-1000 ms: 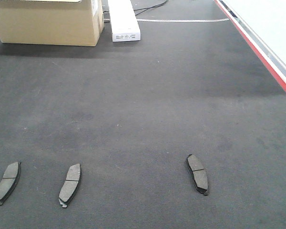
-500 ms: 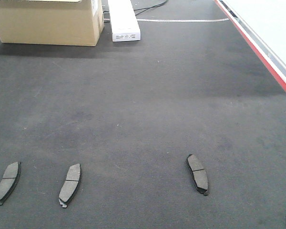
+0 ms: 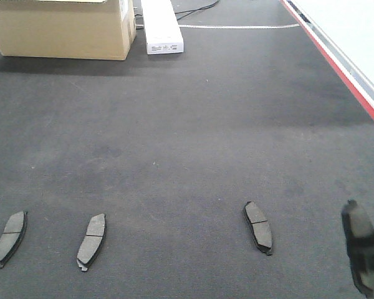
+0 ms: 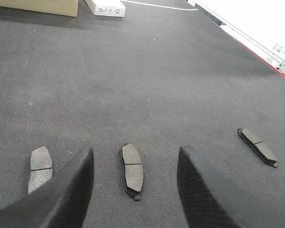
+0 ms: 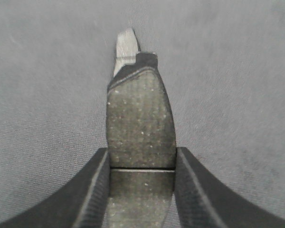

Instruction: Move and align brake pads A on conveyor

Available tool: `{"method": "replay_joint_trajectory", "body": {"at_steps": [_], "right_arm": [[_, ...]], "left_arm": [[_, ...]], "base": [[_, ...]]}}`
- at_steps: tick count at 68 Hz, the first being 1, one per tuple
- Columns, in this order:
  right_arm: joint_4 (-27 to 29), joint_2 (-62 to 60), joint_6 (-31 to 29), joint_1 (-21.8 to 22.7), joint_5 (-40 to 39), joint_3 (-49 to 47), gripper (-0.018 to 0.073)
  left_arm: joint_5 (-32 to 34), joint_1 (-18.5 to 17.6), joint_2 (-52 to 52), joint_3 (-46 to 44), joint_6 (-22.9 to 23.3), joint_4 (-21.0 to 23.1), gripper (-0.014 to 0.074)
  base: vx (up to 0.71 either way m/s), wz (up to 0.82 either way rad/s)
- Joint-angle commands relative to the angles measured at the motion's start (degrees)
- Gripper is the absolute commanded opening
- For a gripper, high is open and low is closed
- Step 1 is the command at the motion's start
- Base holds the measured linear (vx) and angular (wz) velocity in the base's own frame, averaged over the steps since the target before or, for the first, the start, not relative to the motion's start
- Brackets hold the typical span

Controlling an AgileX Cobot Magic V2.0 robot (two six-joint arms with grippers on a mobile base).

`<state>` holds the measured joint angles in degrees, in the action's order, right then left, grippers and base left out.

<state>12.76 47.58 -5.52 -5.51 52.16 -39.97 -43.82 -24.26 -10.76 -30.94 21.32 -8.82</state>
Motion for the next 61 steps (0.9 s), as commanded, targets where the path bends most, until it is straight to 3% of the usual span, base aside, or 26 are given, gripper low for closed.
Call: {"method": "replay_joint_trajectory", "body": {"at_steps": [1, 20, 26, 42, 52, 61], "right_arm": [[0.8, 6.3, 1.6, 0.2, -2.1, -5.5, 0.0013], [0.3, 22.3, 1.0, -1.1, -1.9, -12.5, 0.0018], [-1.7, 25.3, 3.3, -6.1, -2.4, -14.8, 0.0021], [-8.4, 35.2, 19.2, -19.2, -6.2, -22.6, 0.0027], [-8.6, 43.9, 22.3, -26.2, -5.9, -29.9, 0.0031], [-8.6, 51.4, 25.7, -29.3, -3.3, -36.5, 0.0038]], "left_arm": [[3.8, -0.2, -0.9, -1.2, 0.1, 0.0, 0.0391], [3.8, -0.2, -0.9, -1.2, 0.1, 0.0, 0.0391], [3.8, -0.2, -0.9, -1.2, 0.1, 0.0, 0.0391], [3.8, -0.2, -0.9, -1.2, 0.1, 0.0, 0.0391], [3.8, -0.2, -0.9, -1.2, 0.1, 0.0, 0.0391], [3.8, -0.2, -0.9, -1.2, 0.1, 0.0, 0.0391]], "base": [[0.0, 0.0], [0.0, 0.0], [0.0, 0.0], [0.0, 0.0], [0.0, 0.0], [0.0, 0.0]]}}
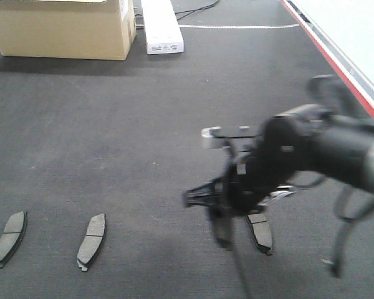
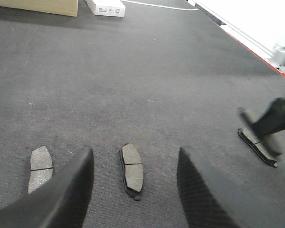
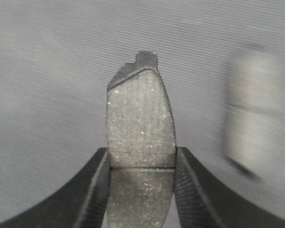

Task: Move and align brake pads A on conveyor
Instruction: 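Lower the right gripper's brake pad onto the belt beside the others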

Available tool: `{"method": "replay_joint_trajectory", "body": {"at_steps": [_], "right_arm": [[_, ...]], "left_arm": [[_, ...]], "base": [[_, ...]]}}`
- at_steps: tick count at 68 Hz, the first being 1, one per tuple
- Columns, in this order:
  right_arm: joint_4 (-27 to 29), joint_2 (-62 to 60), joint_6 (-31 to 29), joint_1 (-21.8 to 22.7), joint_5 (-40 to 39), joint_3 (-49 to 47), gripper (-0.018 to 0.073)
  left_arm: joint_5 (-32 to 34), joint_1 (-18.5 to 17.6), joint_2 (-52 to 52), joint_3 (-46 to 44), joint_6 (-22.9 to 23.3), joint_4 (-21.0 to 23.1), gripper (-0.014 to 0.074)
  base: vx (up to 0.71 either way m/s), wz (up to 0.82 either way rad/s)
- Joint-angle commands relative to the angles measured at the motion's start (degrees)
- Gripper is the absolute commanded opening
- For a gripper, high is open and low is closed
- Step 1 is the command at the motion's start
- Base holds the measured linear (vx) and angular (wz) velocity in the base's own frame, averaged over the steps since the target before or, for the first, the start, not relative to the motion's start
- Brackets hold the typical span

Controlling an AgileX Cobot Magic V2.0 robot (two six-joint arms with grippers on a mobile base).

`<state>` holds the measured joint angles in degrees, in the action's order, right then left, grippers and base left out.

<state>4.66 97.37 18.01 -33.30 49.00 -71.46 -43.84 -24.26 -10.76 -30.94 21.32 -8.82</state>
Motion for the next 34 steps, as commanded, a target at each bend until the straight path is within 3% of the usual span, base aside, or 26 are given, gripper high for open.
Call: {"method": "replay_joint_trajectory", "body": {"at_steps": [1, 21, 34], "right_arm": [[-0.5, 2.3, 2.4, -1.6, 0.1, -5.8, 0.0039], [-0.6, 12.2, 6.5, -1.5, 0.9, -9.0, 0.0086], [-0.6, 15.4, 6.5, -1.5, -1.3, -9.0, 0.0271]], "left_arm": [[3.8, -0.2, -0.9, -1.2, 0.1, 0.0, 0.0391], [3.8, -0.2, -0.9, -1.2, 0.1, 0.0, 0.0391], [3.8, -0.2, -0.9, -1.2, 0.1, 0.0, 0.0391]], "base": [[0.0, 0.0], [0.0, 0.0], [0.0, 0.0]]}}
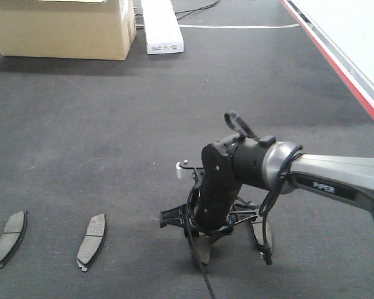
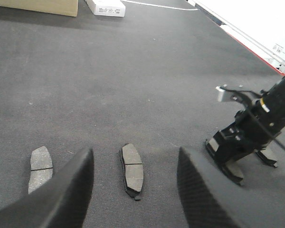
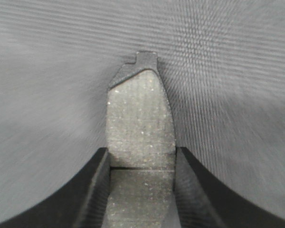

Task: Move and align brake pads A on conveyor
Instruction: 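Lower the right gripper's brake pad onto the belt beside the others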

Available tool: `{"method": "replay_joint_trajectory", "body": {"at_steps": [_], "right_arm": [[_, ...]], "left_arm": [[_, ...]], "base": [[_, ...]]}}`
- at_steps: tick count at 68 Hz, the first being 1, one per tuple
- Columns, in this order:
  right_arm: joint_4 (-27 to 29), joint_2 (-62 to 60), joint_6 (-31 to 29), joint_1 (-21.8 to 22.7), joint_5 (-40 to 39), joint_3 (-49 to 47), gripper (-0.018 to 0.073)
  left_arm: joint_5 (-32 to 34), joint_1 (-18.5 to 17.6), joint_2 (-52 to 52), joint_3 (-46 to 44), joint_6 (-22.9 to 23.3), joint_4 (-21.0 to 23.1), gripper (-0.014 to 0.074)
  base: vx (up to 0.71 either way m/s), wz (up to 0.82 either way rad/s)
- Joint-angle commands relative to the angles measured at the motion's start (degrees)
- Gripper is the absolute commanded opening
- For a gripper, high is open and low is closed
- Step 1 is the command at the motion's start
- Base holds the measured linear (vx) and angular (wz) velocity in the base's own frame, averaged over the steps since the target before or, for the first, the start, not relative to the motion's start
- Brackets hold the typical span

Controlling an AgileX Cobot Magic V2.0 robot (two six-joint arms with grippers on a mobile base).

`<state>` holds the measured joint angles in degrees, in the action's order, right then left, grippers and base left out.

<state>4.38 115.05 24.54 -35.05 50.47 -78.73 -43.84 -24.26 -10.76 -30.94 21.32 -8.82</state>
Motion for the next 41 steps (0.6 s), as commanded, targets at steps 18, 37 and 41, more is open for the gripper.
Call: {"method": "replay_joint_trajectory", "body": {"at_steps": [18, 37, 41], "right_arm": [[-6.3, -5.6, 5.7, 0.1, -6.8, -1.7, 0.048], [-17.9, -16.8, 6.5, 0.2, -3.7, -1.7, 0.0471], [-19.9, -19.4, 4.5, 0.5, -2.4, -1.7, 0.0471]], "left_arm": [[3.8, -0.2, -0.9, -1.2, 0.1, 0.0, 0.0391], [3.8, -0.2, -0.9, -1.2, 0.1, 0.0, 0.0391], [3.8, -0.2, -0.9, -1.2, 0.1, 0.0, 0.0391]], "base": [[0.0, 0.0], [0.0, 0.0], [0.0, 0.0]]}}
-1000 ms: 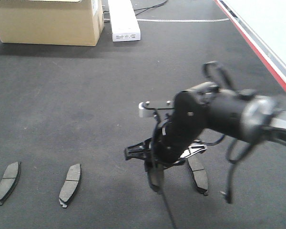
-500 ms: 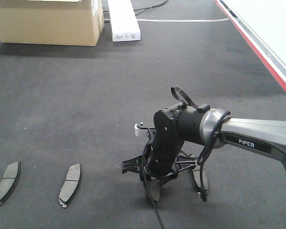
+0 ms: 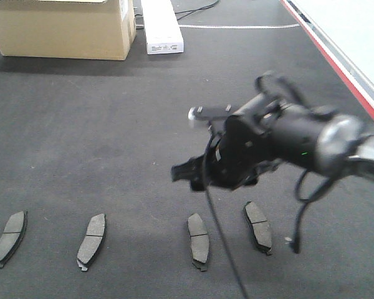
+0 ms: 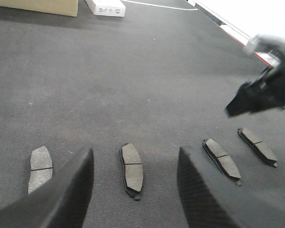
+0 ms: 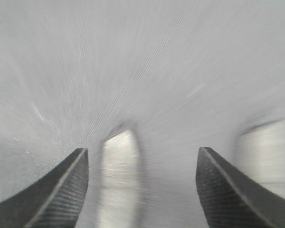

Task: Move and align brake pads A on conveyor
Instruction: 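Lower the right gripper's brake pad onto the belt beside the others, then open the right gripper and lift it away from the pad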

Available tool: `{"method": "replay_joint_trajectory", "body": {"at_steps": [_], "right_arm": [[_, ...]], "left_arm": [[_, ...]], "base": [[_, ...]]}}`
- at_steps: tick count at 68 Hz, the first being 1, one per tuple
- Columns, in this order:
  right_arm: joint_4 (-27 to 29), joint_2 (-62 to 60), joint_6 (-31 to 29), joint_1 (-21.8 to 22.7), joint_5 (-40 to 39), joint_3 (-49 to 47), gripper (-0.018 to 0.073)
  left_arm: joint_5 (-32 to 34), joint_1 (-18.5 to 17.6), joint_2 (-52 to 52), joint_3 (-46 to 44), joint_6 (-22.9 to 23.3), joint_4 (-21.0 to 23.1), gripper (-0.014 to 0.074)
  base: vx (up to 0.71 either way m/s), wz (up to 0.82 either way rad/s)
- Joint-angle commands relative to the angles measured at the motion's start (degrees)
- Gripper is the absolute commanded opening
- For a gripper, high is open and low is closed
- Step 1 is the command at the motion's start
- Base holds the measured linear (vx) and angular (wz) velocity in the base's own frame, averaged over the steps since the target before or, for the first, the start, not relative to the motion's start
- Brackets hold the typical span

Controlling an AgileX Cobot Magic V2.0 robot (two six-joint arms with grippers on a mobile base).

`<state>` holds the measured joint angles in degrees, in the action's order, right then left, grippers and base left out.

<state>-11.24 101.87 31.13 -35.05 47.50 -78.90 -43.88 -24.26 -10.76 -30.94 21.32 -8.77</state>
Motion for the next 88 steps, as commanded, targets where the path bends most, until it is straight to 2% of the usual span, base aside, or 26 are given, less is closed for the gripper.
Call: {"method": "replay_joint_trajectory", "body": {"at_steps": [1, 27, 36, 48, 88], "right_arm": [[-4.3, -6.8, -2.6, 0.8, 0.9, -1.5, 0.0471], [-3.4, -22.3, -12.7, 10.6, 7.5, -1.2, 0.0471], [-3.4, -29.6, -13.6, 12.5, 2.3, 5.1, 0.0471], [-4.1, -41.4, -13.6, 12.8, -5.2, 18.8, 0.0471], [-3.8, -85.4, -14.2, 12.8, -6.6, 44.3, 0.0471]], "left_arm": [[3.8, -0.2, -0.9, -1.2, 0.1, -0.1, 0.0391], [3.8, -0.2, -0.9, -1.2, 0.1, -0.1, 0.0391], [3.8, -0.2, -0.9, -1.2, 0.1, -0.1, 0.0391], [3.8, -0.2, -0.9, -1.2, 0.1, -0.1, 0.0391], [3.9, -0.2, -0.9, -1.2, 0.1, -0.1, 0.0391]], "base": [[0.0, 0.0], [0.0, 0.0], [0.0, 0.0], [0.0, 0.0], [0.0, 0.0]]}}
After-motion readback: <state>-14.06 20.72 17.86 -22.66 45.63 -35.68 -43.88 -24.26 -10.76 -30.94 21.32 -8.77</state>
